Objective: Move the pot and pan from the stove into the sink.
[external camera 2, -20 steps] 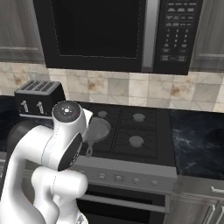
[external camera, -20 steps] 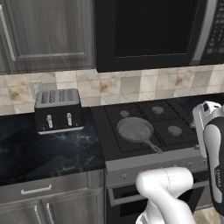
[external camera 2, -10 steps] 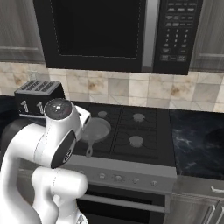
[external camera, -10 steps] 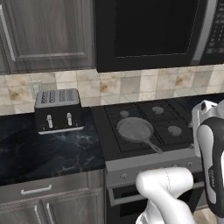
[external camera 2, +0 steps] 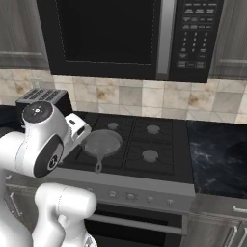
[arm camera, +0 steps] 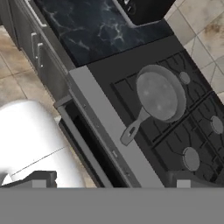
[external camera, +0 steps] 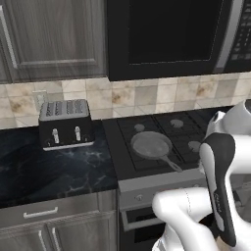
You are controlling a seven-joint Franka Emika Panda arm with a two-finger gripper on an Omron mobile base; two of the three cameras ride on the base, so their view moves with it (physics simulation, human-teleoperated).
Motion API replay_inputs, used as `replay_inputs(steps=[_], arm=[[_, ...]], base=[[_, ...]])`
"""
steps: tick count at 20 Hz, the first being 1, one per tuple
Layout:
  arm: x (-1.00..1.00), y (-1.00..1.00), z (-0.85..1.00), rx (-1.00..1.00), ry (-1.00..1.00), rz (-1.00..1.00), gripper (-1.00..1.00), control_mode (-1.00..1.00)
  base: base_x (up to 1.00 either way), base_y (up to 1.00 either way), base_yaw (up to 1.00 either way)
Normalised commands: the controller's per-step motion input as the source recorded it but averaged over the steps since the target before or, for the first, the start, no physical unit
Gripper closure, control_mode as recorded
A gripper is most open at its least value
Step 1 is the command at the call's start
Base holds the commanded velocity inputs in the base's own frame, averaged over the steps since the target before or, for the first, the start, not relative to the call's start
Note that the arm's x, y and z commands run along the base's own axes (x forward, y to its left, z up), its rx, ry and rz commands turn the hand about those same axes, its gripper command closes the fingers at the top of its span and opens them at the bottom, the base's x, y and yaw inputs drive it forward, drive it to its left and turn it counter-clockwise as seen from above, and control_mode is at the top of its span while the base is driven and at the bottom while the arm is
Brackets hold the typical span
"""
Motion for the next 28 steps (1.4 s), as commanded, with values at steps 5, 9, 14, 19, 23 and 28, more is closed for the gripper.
replay_inputs(steps=[5, 9, 14, 19, 23, 28], arm=[[0.0, 0.0, -0.05, 0.04, 0.03, -0.01, -1.0, -1.0], [0.01, 0.03, -0.31, 0.04, 0.06, -0.04, -1.0, -1.0], [0.0, 0.06, -0.38, 0.06, 0.08, -0.04, -1.0, -1.0], [0.09, 0.03, -0.43, 0.08, 0.03, -0.07, -1.0, -1.0], [0.23, 0.0, -0.4, 0.1, 0.0, -0.12, -1.0, -1.0], [0.39, 0.0, -0.32, 0.01, 0.0, -0.2, -1.0, -1.0]], base=[[0.0, 0.0, 0.0], [0.0, 0.0, 0.0], [0.0, 0.0, 0.0], [0.0, 0.0, 0.0], [0.0, 0.0, 0.0], [0.0, 0.0, 0.0]])
